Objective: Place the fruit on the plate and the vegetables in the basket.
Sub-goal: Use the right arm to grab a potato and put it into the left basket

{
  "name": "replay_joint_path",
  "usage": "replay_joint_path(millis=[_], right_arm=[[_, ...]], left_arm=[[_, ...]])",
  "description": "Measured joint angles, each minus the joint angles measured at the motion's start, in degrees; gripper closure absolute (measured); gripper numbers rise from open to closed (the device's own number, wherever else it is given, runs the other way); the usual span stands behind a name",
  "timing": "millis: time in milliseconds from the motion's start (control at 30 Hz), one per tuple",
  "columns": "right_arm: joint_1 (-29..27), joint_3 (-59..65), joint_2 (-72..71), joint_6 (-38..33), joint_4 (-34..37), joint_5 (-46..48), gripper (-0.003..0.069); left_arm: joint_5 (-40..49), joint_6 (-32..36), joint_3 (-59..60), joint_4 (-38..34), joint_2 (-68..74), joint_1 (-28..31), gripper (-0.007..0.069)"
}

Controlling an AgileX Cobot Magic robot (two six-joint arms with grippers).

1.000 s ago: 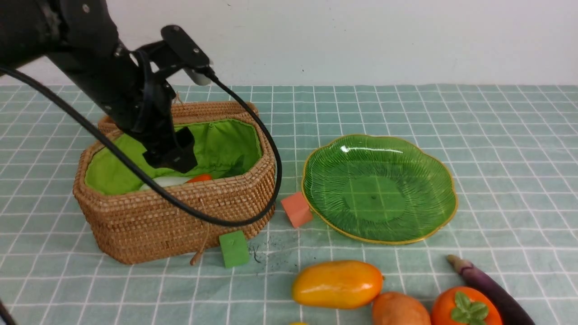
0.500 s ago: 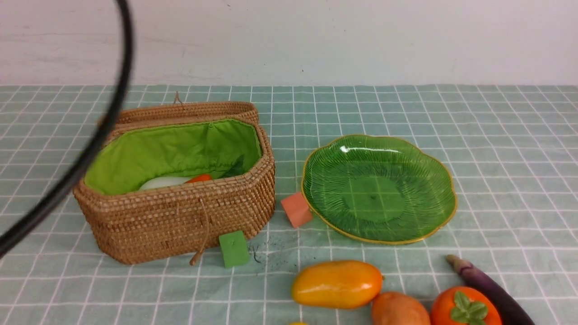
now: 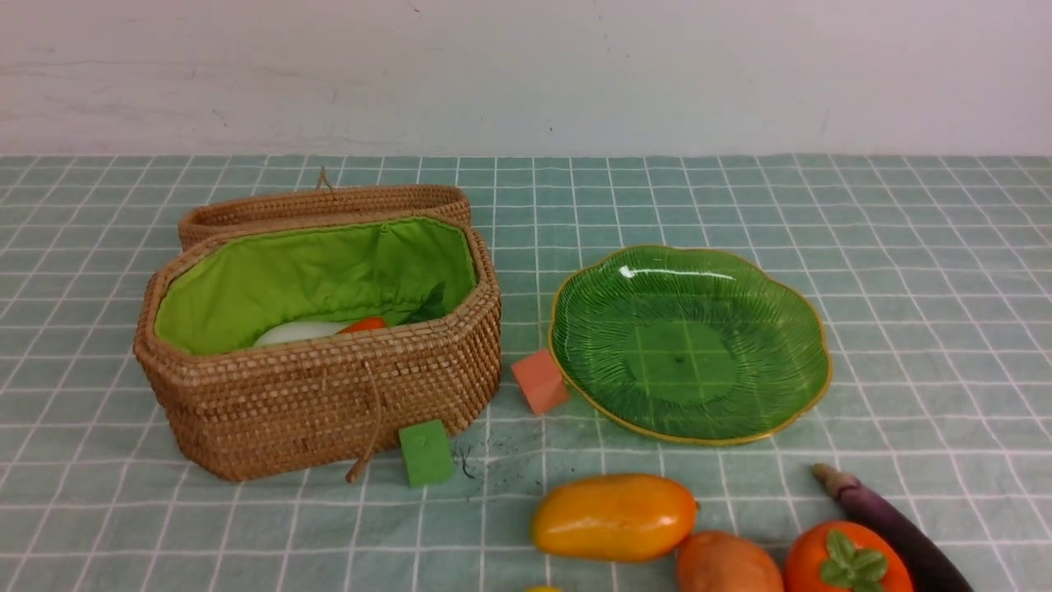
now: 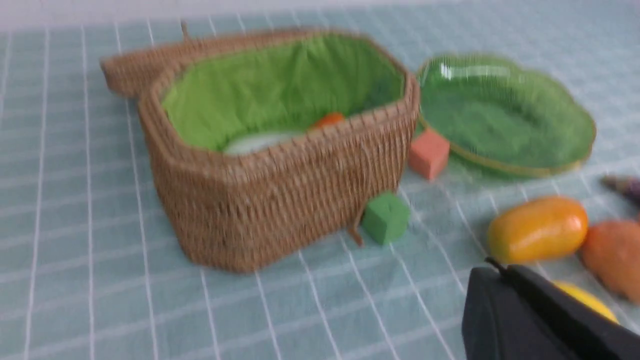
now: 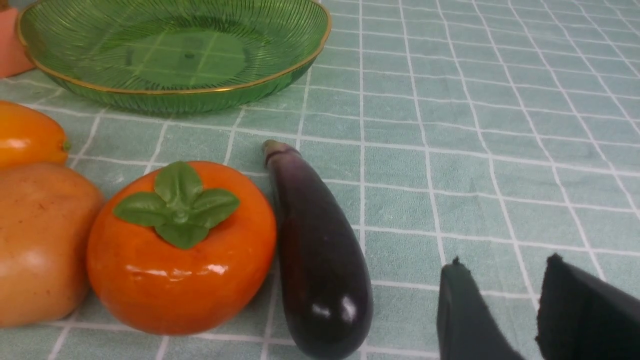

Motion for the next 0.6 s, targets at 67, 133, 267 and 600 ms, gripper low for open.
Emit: replay_joint_path(millis=[67, 133, 267, 600], right_arm=[[0.0, 0.0, 0.0, 0.0, 0.0, 0.0, 0.0419], [0.0, 0.0, 0.0, 0.0, 0.0, 0.0, 0.0419], [0.0, 0.0, 0.0, 0.0, 0.0, 0.0, 0.0419], [0.0, 0.0, 0.0, 0.0, 0.0, 0.0, 0.0419]], left_arm=[[-5.3, 0.0, 3.6, -1.1, -3.0, 0.0, 0.0638], [-7.9, 0.0, 5.8, -1.9, -4.7, 0.0, 0.0638], [-8.7, 0.0, 8.1, -2.3, -5.3, 0.0, 0.0638], [-7.3, 0.0, 9.3, -1.9, -5.3, 0.0, 0.0638]])
